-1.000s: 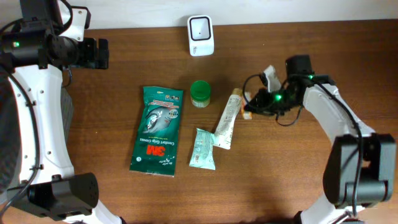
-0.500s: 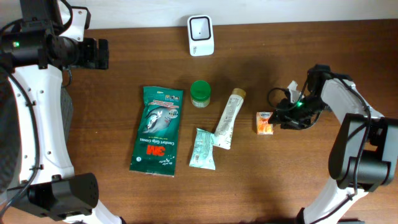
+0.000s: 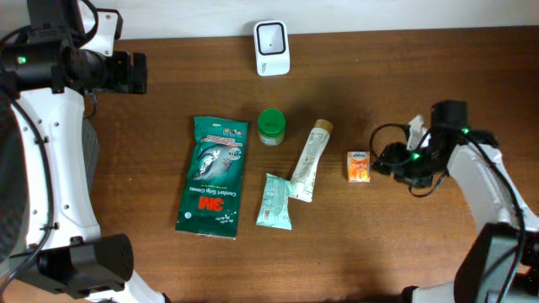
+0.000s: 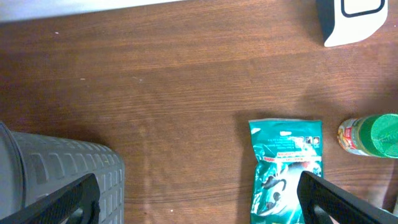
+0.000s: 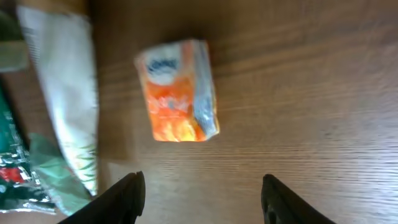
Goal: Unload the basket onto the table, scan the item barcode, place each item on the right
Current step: 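Grasp the orange Kleenex pack with the right gripper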
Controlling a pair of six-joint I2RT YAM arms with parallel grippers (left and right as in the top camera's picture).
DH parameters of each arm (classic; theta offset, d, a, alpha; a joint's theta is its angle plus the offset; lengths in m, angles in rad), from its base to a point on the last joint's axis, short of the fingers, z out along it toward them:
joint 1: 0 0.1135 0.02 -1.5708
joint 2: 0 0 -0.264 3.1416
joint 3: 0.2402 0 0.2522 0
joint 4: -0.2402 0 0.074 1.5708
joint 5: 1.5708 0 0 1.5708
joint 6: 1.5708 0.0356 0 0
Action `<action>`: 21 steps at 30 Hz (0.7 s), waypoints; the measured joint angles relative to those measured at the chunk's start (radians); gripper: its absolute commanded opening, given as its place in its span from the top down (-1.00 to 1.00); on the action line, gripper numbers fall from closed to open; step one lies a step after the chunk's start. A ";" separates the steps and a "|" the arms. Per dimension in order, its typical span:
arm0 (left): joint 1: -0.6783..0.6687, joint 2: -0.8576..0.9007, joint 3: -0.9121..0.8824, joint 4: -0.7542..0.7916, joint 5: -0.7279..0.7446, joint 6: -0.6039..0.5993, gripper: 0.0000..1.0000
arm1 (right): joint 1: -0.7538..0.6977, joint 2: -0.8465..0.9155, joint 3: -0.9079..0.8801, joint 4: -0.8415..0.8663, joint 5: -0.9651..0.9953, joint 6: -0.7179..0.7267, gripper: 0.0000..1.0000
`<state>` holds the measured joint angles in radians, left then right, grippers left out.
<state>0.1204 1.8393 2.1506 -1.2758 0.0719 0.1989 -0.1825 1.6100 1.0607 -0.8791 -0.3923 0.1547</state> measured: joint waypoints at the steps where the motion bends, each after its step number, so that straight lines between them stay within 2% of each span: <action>1: 0.000 0.000 0.000 0.000 0.000 0.000 -0.98 | 0.016 0.024 -0.014 0.037 0.003 0.004 -0.15; 3: 0.000 0.000 0.000 0.000 0.000 0.000 -0.98 | 0.068 0.103 -0.017 0.106 0.003 0.013 -0.14; 7: 0.000 0.000 0.000 0.000 0.000 0.000 -0.98 | 0.088 0.207 -0.019 0.175 0.004 0.033 0.19; 10: 0.000 0.000 0.000 0.000 0.000 0.000 -0.98 | 0.088 0.214 -0.019 0.203 0.010 0.045 0.33; 12: 0.000 0.000 0.000 0.000 0.000 0.000 -0.98 | 0.088 0.216 -0.018 0.197 0.010 0.048 0.30; 13: 0.000 0.000 0.000 0.000 0.000 0.000 -0.99 | 0.088 0.218 -0.013 0.172 0.011 0.048 0.21; 15: 0.000 0.000 0.000 0.000 0.000 0.000 -0.98 | 0.088 0.231 0.034 0.061 0.020 0.044 0.18; 18: 0.000 0.000 0.000 0.001 0.000 0.000 -0.98 | 0.088 0.236 0.129 -0.035 0.030 0.043 0.19; 21: 0.000 0.000 0.000 0.000 0.000 0.000 -0.98 | 0.088 0.237 0.126 -0.040 0.067 0.044 0.27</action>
<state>0.1204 1.8393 2.1506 -1.2755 0.0719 0.1986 -0.0944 1.8469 1.1862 -0.9192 -0.3252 0.1986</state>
